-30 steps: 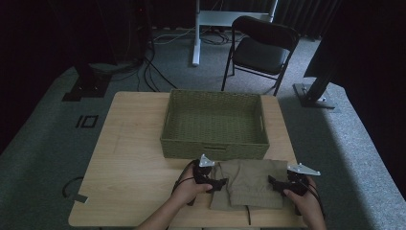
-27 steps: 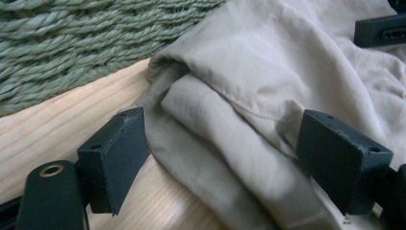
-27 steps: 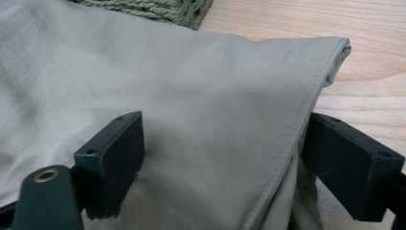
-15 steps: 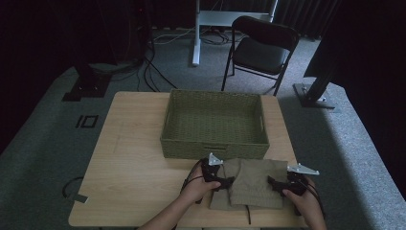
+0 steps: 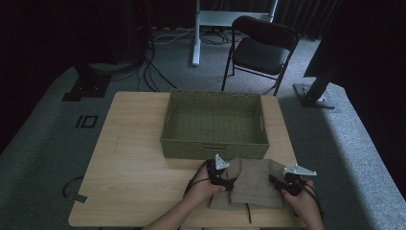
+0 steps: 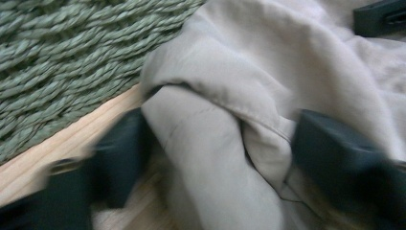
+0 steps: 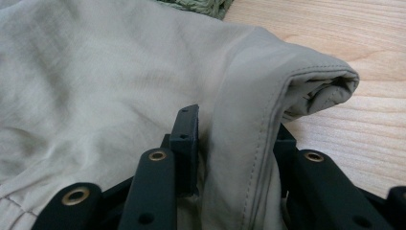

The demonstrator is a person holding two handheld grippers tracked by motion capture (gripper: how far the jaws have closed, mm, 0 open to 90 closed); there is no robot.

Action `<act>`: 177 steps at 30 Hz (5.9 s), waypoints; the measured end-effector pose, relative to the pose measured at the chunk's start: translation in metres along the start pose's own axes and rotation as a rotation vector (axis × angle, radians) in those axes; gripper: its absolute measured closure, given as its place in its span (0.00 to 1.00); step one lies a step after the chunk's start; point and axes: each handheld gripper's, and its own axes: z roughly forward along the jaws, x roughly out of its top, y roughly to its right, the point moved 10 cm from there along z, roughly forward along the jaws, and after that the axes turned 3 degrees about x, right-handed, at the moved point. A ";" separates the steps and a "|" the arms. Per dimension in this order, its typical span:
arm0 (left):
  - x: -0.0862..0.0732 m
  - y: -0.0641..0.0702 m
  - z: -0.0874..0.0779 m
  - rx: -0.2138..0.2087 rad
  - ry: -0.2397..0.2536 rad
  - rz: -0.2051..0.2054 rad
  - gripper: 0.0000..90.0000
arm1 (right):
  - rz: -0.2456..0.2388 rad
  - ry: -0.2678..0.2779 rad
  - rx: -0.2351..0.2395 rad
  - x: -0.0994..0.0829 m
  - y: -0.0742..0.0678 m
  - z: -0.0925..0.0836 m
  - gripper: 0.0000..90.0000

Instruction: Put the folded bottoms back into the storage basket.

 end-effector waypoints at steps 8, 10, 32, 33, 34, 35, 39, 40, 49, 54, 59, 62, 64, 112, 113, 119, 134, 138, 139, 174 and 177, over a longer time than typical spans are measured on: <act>0.000 0.013 -0.003 -0.068 0.006 -0.004 0.89 | -0.014 -0.003 -0.007 0.000 -0.004 -0.002 0.87; 0.001 0.015 -0.006 -0.088 0.004 -0.025 0.90 | -0.003 -0.008 0.010 0.000 -0.005 -0.005 0.88; 0.073 0.007 -0.085 -0.167 0.101 -0.009 0.91 | 0.035 0.199 0.168 0.080 -0.040 -0.079 0.90; 0.076 0.006 -0.089 -0.165 0.106 -0.007 0.91 | 0.032 0.212 0.176 0.087 -0.041 -0.081 0.90; 0.081 0.002 -0.093 -0.160 0.109 0.000 0.91 | 0.031 0.222 0.178 0.092 -0.042 -0.083 0.90; 0.086 0.000 -0.097 -0.157 0.115 0.001 0.91 | 0.024 0.228 0.187 0.099 -0.044 -0.085 0.90; 0.101 -0.010 -0.108 -0.163 0.130 -0.013 0.91 | 0.010 0.260 0.208 0.122 -0.049 -0.091 0.90; 0.105 -0.014 -0.111 -0.158 0.132 -0.014 0.91 | 0.008 0.268 0.208 0.127 -0.050 -0.092 0.90; 0.139 -0.037 -0.124 -0.150 0.155 -0.018 0.91 | 0.008 0.310 0.246 0.173 -0.057 -0.095 0.90; 0.156 -0.050 -0.132 -0.139 0.171 -0.028 0.91 | 0.005 0.325 0.244 0.197 -0.057 -0.094 0.90; 0.167 -0.065 -0.136 -0.125 0.183 -0.042 0.91 | 0.008 0.339 0.242 0.213 -0.060 -0.090 0.90; 0.174 -0.074 -0.136 -0.116 0.189 -0.040 0.91 | 0.019 0.346 0.238 0.223 -0.061 -0.087 0.90; 0.181 -0.083 -0.136 -0.101 0.196 -0.040 0.91 | 0.023 0.352 0.234 0.231 -0.061 -0.085 0.90; 0.151 -0.216 -0.050 0.102 0.098 -0.200 0.91 | 0.041 0.264 0.157 0.266 -0.054 0.083 0.89; 0.149 -0.215 -0.048 0.107 0.092 -0.190 0.91 | 0.043 0.257 0.158 0.263 -0.053 0.086 0.89; 0.132 -0.217 -0.031 0.108 0.069 -0.220 0.91 | 0.043 0.211 0.122 0.248 -0.048 0.102 0.89; 0.102 -0.235 -0.008 0.159 0.020 -0.255 0.91 | 0.029 0.085 0.063 0.223 -0.043 0.131 0.89; 0.100 -0.241 -0.006 0.201 0.010 -0.248 0.89 | 0.059 0.046 0.067 0.219 -0.045 0.138 0.89; 0.099 -0.242 -0.005 0.202 0.013 -0.252 0.89 | 0.073 0.033 0.064 0.217 -0.045 0.140 0.89; 0.133 -0.217 -0.043 0.160 0.056 -0.139 0.21 | -0.020 0.112 0.094 0.245 -0.049 0.122 0.16; 0.136 -0.215 -0.047 0.155 0.063 -0.134 0.21 | -0.025 0.121 0.101 0.248 -0.053 0.118 0.16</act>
